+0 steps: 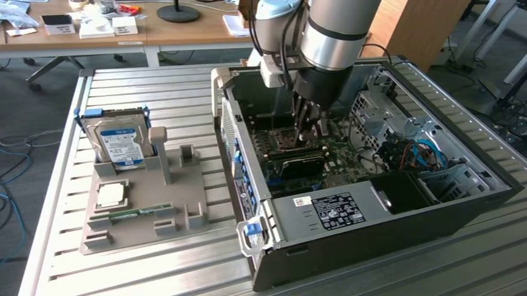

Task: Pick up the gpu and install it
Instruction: 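Press down on the gpu until it lock into place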

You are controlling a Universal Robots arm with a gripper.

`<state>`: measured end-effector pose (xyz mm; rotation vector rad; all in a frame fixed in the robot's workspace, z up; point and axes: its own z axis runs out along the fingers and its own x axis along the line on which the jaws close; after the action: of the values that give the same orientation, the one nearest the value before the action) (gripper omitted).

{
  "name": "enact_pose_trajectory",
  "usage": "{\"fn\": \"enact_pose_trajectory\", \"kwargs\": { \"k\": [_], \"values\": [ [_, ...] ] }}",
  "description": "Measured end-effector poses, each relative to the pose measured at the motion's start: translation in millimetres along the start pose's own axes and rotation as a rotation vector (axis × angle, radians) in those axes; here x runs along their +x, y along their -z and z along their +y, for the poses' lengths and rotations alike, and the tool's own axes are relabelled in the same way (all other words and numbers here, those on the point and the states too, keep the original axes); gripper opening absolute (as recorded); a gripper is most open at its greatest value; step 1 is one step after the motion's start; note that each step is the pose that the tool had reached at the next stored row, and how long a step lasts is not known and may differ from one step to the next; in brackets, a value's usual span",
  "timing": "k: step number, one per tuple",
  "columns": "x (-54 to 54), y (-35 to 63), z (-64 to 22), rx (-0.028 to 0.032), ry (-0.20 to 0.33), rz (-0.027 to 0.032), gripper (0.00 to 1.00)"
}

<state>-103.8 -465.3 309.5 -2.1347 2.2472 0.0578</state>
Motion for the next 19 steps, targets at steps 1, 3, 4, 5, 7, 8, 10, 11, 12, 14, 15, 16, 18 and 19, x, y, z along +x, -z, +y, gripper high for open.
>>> {"fn": "enact_pose_trajectory", "kwargs": {
  "k": [1, 3, 4, 5, 7, 8, 10, 11, 12, 14, 15, 16, 18, 19],
  "values": [
    [0.0, 0.0, 0.0, -0.0001, 0.000, 0.0002, 0.11],
    [0.0, 0.0, 0.0, -0.0001, 0.000, 0.0003, 0.11],
    [0.0, -0.2, -0.6, -0.0001, 0.000, 0.0002, 0.11],
    [-0.1, -0.6, -2.1, 0.0001, 0.000, -0.0003, 0.11],
    [-0.1, -1.0, -4.2, 0.0000, 0.000, -0.0011, 0.11],
    [-0.1, -1.4, -4.2, -0.0001, 0.000, -0.0011, 0.11],
    [0.0, -4.6, -4.2, -0.0001, 0.000, -0.0010, 0.11],
    [0.2, -6.5, -4.2, -0.0001, 0.000, -0.0010, 0.11],
    [0.3, -8.3, -4.2, -0.0001, 0.000, -0.0009, 0.11],
    [0.5, -11.9, -4.2, -0.0001, 0.000, -0.0010, 0.11],
    [0.5, -13.1, -4.2, -0.0001, 0.000, -0.0011, 0.11],
    [0.5, -13.0, -4.2, -0.0001, 0.000, -0.0010, 0.11],
    [0.5, -13.0, -4.3, -0.0002, 0.000, -0.0009, 0.11],
    [0.5, -13.2, -5.4, -0.0002, 0.000, -0.0010, 0.11]
  ]
}}
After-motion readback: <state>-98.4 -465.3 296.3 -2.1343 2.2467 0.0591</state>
